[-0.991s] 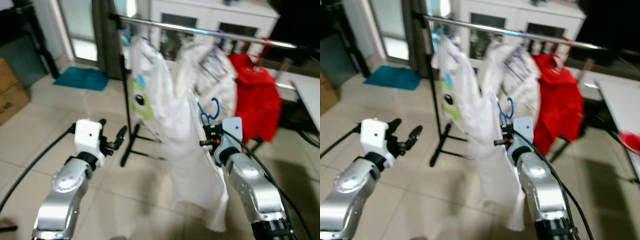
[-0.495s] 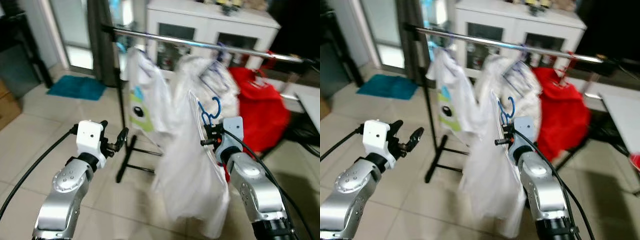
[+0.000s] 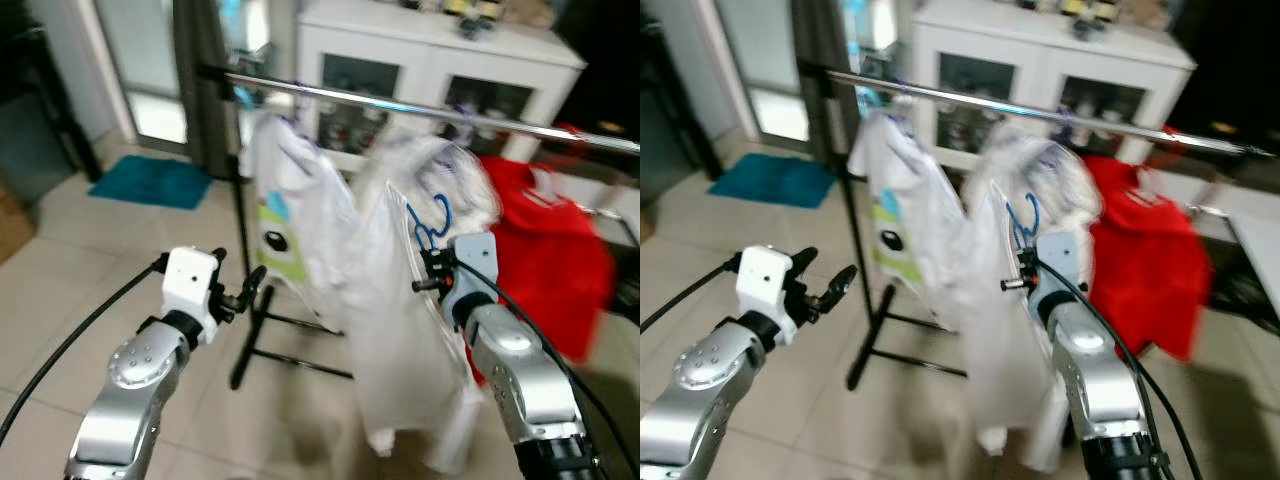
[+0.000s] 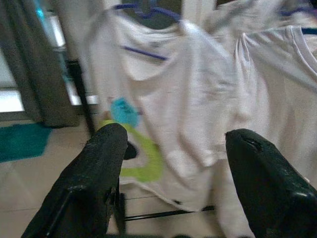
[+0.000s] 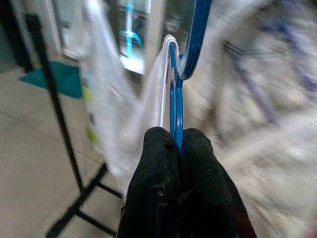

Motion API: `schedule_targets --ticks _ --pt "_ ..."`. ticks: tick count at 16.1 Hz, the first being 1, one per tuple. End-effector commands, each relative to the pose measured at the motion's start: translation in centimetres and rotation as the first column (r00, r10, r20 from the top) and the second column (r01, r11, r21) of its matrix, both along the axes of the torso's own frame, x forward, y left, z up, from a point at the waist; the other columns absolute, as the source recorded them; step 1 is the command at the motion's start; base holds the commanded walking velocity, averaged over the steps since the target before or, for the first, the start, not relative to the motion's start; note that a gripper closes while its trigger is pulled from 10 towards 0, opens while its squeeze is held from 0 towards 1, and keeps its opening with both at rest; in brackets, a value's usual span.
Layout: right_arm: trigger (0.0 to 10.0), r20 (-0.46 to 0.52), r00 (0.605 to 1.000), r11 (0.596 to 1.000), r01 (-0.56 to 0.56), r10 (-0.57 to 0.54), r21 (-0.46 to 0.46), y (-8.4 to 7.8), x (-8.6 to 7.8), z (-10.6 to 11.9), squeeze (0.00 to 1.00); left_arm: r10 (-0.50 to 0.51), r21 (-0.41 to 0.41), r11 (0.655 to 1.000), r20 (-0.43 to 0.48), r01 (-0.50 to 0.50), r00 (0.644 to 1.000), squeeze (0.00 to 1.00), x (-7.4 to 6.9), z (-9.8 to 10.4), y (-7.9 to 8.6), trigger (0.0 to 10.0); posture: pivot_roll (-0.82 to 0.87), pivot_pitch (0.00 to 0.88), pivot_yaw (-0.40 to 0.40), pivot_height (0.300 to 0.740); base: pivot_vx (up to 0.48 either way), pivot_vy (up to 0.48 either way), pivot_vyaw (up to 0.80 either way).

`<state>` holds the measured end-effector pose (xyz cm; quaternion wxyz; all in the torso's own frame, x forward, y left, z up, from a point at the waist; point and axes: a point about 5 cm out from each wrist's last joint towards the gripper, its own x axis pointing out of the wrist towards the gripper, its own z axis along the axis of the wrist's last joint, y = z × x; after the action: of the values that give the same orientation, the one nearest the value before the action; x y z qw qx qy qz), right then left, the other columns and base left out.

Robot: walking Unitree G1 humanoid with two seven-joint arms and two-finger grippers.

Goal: Hang hanger

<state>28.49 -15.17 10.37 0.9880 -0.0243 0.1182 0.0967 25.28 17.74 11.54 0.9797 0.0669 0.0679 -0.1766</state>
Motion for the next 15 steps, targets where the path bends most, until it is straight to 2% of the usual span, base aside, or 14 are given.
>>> schedule_targets --ticks 1,2,3,4,6,7,8,12,13,15 --pt "10.0 0.051 0.998 0.999 -0.041 0.041 -0.004 0.8 0.2 1.1 0.00 0.002 0.007 1.000 0.001 -0.002 1.000 0.00 0.0 0.1 0.2 10.0 -0.04 0.000 -0.068 0.740 0.412 0.000 0.00" --pt "10.0 0.046 0.995 0.996 -0.091 0.091 -0.003 1.2 0.0 1.1 0.00 -0.007 0.011 1.000 -0.002 0.007 1.000 0.00 -0.1 0.1 0.1 10.0 -0.04 0.000 -0.068 0.740 0.405 0.000 0.00" --pt "10.0 0.034 0.981 0.981 -0.193 0.193 0.006 2.1 -0.5 1.2 0.00 -0.024 0.013 1.000 -0.007 0.024 1.000 0.00 -0.2 0.0 0.0 10.0 -0.04 0.000 -0.068 0.740 0.405 0.000 0.00" --pt "10.0 0.019 0.948 0.946 -0.317 0.316 0.065 3.0 -1.3 1.3 0.00 -0.049 0.012 0.999 -0.012 0.049 0.999 0.00 -0.4 0.0 -0.1 10.0 -0.04 0.000 -0.070 0.740 0.401 0.000 0.00" --pt "10.0 0.018 0.928 0.924 -0.371 0.371 0.089 3.4 -1.8 1.5 0.00 -0.066 0.010 0.998 -0.014 0.066 0.998 0.00 -0.5 0.0 -0.2 10.0 -0.04 0.000 -0.070 0.740 0.405 0.000 0.00" --pt "10.0 0.013 0.899 0.894 -0.436 0.437 0.107 3.2 -2.4 1.8 0.00 -0.115 0.001 0.993 -0.015 0.115 0.993 0.00 -0.8 0.2 -0.4 10.0 -0.04 0.000 -0.073 0.740 0.390 0.000 0.00" --pt "10.0 0.007 0.889 0.884 -0.456 0.458 0.107 2.6 -2.6 2.0 0.00 -0.148 -0.004 0.989 -0.021 0.148 0.989 0.00 -1.0 0.2 -0.5 10.0 -0.04 0.000 -0.073 0.740 0.356 0.000 0.00" --pt "10.0 -0.005 0.922 0.921 -0.386 0.386 0.047 1.5 -1.9 2.0 0.00 -0.160 0.000 0.987 -0.021 0.160 0.987 0.00 -1.1 0.3 -0.4 10.0 -0.04 0.000 -0.071 0.740 0.307 0.000 0.00" --pt "10.0 0.010 0.958 0.958 -0.286 0.286 0.016 1.1 -1.1 2.2 0.00 -0.172 0.003 0.985 -0.008 0.172 0.985 0.00 -1.0 0.7 -0.5 10.0 -0.04 0.000 -0.072 0.740 0.000 0.000 0.00" --pt "10.0 0.054 0.990 0.991 -0.132 0.130 0.033 0.9 -0.2 2.7 0.00 -0.216 0.010 0.976 0.022 0.216 0.976 0.00 -1.0 1.5 -0.7 10.0 -0.04 0.000 -0.074 0.740 0.000 0.000 0.00"
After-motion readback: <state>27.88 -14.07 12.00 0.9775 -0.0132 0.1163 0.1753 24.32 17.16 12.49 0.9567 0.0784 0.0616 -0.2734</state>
